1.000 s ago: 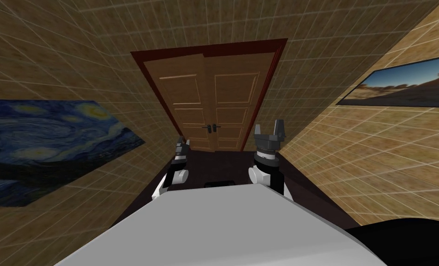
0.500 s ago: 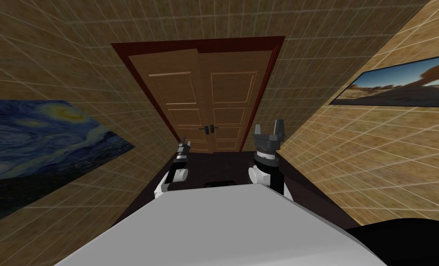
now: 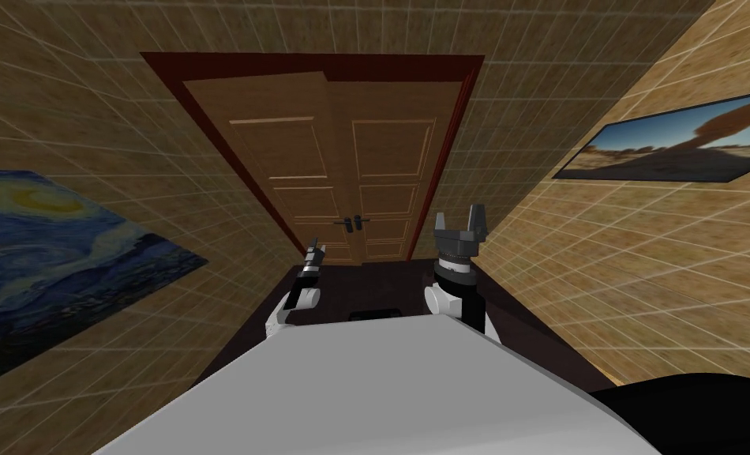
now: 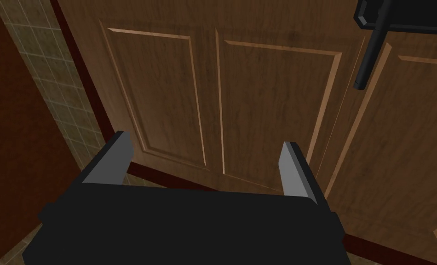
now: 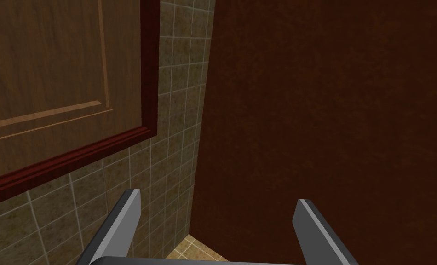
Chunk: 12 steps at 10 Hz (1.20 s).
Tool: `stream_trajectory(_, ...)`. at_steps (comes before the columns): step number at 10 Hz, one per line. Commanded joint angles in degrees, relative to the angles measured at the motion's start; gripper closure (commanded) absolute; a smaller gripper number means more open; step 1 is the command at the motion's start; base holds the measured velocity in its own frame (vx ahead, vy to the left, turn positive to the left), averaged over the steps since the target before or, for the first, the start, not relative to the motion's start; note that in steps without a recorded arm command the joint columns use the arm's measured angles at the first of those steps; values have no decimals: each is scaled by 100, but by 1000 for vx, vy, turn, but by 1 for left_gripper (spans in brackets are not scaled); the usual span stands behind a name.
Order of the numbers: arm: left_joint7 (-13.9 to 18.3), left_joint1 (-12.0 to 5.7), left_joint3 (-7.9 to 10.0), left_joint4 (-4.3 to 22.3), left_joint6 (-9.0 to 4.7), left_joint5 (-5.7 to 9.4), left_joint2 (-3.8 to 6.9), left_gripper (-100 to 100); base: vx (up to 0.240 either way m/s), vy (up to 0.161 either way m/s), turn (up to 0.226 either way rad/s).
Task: Pull the door open
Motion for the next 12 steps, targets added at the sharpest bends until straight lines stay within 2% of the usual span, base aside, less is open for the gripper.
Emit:
stream_trajectory(1,62,-49,22,169,53,20,55,-100,86,6,-91)
stream_trajectory(12,491,-589,197,1616,223,172,488,-100,103,4,-82)
